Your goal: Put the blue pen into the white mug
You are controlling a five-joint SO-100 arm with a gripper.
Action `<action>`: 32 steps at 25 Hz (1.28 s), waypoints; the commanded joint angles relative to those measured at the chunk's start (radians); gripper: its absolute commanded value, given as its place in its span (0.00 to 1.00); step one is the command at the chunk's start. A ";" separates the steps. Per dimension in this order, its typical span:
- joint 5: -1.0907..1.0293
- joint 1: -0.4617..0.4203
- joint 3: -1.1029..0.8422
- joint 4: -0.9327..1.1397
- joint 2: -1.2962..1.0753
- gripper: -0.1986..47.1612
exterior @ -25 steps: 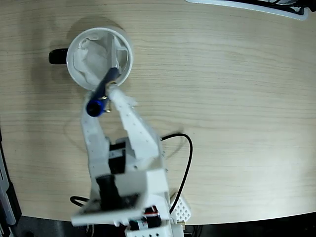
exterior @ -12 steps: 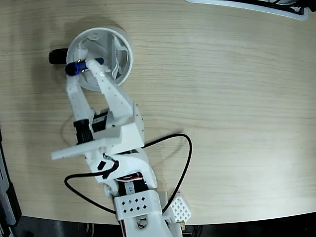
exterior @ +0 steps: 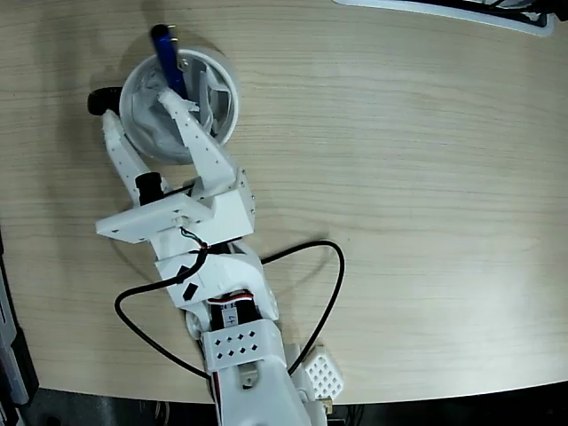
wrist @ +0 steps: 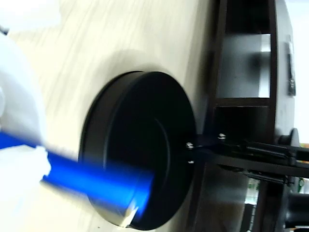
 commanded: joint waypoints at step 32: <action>1.416 0.520 0.158 1.239 1.295 0.00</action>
